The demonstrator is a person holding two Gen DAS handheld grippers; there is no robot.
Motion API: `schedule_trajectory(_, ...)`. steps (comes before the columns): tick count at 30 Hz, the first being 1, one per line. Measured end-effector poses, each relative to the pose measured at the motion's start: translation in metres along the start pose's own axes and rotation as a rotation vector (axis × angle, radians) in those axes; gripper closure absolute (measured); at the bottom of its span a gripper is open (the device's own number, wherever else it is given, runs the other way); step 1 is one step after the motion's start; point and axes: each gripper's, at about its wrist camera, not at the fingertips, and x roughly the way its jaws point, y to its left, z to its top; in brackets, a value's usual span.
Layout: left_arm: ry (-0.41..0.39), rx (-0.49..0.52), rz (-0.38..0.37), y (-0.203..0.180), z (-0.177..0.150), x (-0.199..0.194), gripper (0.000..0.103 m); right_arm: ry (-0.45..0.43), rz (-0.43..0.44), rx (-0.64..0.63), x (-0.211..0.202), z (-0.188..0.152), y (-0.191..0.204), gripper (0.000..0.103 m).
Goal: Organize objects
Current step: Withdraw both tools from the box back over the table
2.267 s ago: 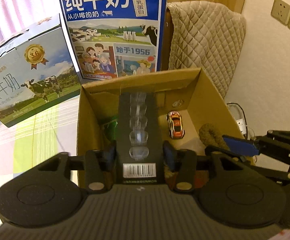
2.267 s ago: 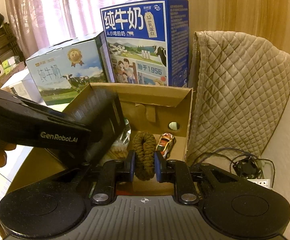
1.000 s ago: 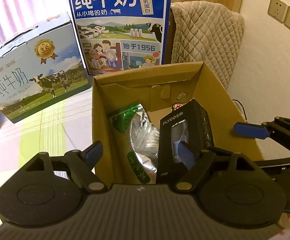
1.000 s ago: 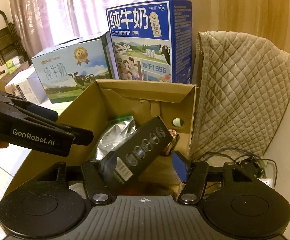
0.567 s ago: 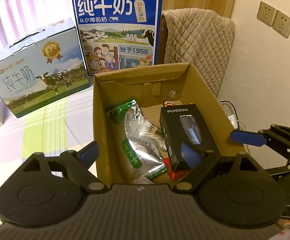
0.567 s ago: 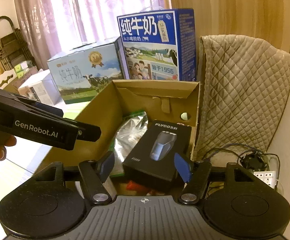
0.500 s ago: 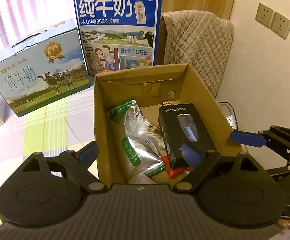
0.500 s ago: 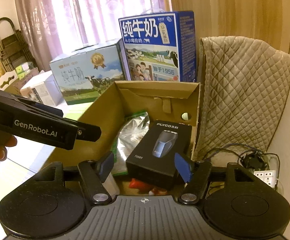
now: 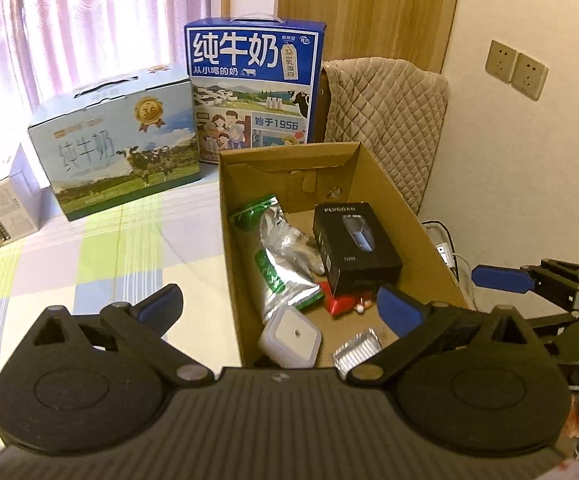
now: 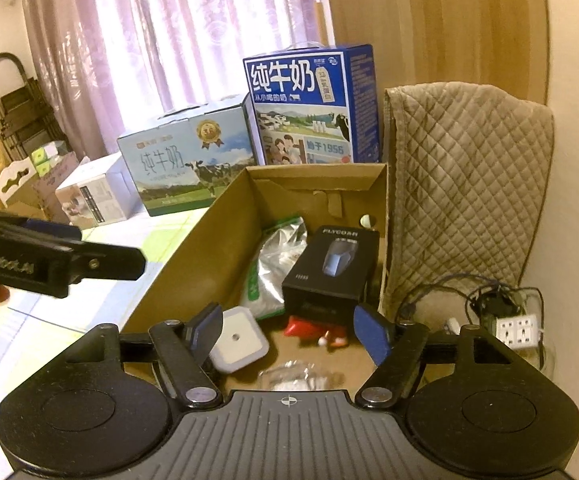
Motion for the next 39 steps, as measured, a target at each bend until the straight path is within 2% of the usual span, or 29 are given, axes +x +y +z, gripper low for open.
schedule_trajectory(10, -0.011, -0.007, -0.003, 0.027, -0.049, -0.055, 0.001, 0.006, -0.092, 0.008, -0.037, -0.033, 0.043, 0.032)
schedule_trajectory(20, -0.035, -0.016, 0.029, 0.067, -0.101, -0.118, 0.001, 0.014, -0.119, 0.0, -0.065, -0.073, 0.111, 0.032)
schedule_trajectory(29, 0.016, -0.101, 0.064, 0.109, -0.155, -0.17, 0.001, 0.062, -0.027, 0.024, -0.081, -0.109, 0.176, 0.032)
schedule_trajectory(39, 0.035, -0.156, 0.104, 0.14, -0.21, -0.215, 0.001, 0.1, 0.048, 0.005, -0.093, -0.136, 0.239, 0.032)
